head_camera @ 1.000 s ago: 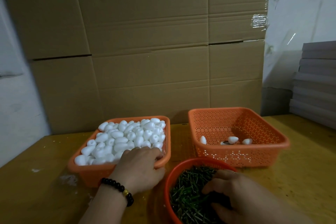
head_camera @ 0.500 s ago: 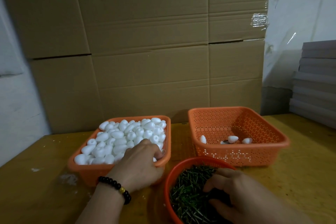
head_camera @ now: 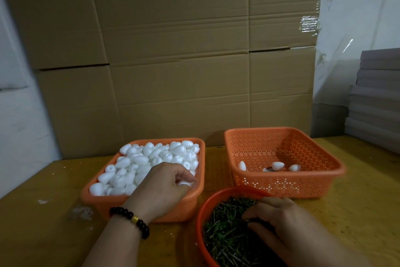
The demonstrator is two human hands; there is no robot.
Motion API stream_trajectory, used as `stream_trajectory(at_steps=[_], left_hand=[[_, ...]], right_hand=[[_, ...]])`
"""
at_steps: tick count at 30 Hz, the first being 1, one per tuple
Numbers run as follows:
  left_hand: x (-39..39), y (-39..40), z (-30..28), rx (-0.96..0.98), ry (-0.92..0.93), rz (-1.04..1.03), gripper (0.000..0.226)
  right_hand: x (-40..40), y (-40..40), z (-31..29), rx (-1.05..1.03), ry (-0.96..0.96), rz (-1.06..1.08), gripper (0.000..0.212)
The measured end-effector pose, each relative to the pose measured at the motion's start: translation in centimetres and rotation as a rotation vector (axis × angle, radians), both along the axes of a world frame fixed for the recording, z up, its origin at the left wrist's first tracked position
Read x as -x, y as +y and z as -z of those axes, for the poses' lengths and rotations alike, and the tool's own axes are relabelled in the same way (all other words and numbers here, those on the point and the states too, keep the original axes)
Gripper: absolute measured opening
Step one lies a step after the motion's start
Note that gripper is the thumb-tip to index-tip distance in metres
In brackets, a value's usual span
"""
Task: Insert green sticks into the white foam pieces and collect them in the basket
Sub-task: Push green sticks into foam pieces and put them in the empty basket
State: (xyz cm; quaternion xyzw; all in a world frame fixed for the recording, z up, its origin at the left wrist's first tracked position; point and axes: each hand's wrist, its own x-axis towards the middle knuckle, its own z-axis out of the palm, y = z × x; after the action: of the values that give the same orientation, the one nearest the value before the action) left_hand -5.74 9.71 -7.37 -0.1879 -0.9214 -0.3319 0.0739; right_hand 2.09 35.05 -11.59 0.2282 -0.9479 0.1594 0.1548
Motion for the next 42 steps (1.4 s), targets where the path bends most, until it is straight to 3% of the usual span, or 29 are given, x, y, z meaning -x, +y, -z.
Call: stream_trajectory(at_steps=[9,11,16,22,28,36,42], left_hand=[[-0.2,0.7,-0.2,-0.262,0.014,-0.067,0.037],[-0.4,1.2,-0.4,-0.42,-0.083,-0.079,0.036],[-1.1,2.5,-0.9,-1.024,-0.444,0.053,0.03],[-1.6,3.7,-1.4,-1.391,-0.714,0.15,0.026],[-2.5,4.6,-1.6,-1.475,-0.814,0.114,0.019],[-3.0,5.7,-1.1,-1.412,-0.883,0.067,0.02],[-2.9,5.5,-1.1,-1.425,-0.875,0.25,0.02]], right_hand=[[-0.2,0.0,0.0,-0.002,0.004,0.02,0.022],[-0.2,0.0,0.0,0.003,0.004,0.023,0.021],[-0.3,-0.1,-0.1,0.001,-0.007,0.032,0.021],[-0.4,0.0,0.0,0.015,0.011,0.02,0.021],[-0.4,-0.1,0.0,0.029,0.028,0.018,0.02],[-0.7,-0.3,-0.3,0.028,0.111,0.016,0.013],[-0.6,-0.4,-0.2,0.059,0.17,0.014,0.018]])
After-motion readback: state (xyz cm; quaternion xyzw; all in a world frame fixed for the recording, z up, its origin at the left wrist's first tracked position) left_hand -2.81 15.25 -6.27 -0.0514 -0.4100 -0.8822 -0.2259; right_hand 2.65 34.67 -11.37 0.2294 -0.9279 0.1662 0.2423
